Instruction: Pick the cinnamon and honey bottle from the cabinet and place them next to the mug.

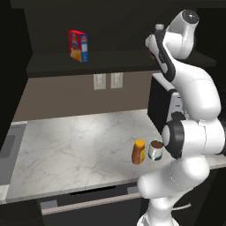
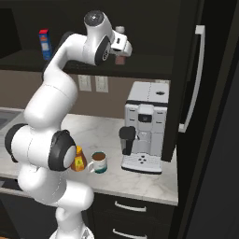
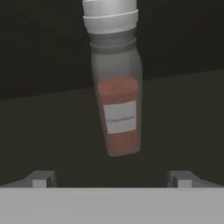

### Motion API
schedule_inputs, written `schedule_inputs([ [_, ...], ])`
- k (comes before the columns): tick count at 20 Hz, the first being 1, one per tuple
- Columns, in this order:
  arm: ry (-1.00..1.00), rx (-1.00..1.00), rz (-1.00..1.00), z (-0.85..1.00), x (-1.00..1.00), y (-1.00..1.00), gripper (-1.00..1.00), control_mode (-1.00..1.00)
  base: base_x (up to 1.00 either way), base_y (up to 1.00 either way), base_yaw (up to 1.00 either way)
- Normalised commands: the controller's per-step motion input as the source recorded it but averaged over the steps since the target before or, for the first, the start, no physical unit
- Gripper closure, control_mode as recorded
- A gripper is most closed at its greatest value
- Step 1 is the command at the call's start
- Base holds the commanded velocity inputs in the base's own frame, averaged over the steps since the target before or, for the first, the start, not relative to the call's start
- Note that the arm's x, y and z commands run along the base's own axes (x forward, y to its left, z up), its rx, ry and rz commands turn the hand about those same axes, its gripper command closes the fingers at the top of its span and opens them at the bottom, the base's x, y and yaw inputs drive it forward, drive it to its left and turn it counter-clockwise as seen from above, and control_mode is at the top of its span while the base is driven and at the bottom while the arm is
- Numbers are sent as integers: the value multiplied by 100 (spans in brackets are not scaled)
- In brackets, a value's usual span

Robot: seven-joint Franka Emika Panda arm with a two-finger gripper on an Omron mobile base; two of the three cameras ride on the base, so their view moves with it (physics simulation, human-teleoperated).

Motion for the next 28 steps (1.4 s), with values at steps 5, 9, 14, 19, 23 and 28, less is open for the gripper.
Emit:
schedule_inputs([
  [5,5,0,0,-5,26,0,-100,-100,0,0,0],
  [9,2,0,0,-1,6,0,-100,-100,0,0,0],
  [14,0,0,0,-13,0,0,-100,-100,0,0,0],
  [19,-2,0,0,-33,0,0,-100,-100,0,0,0],
  [23,-3,0,0,-15,1,0,-100,-100,0,0,0],
  [28,-3,0,0,0,3,0,-100,-100,0,0,0],
])
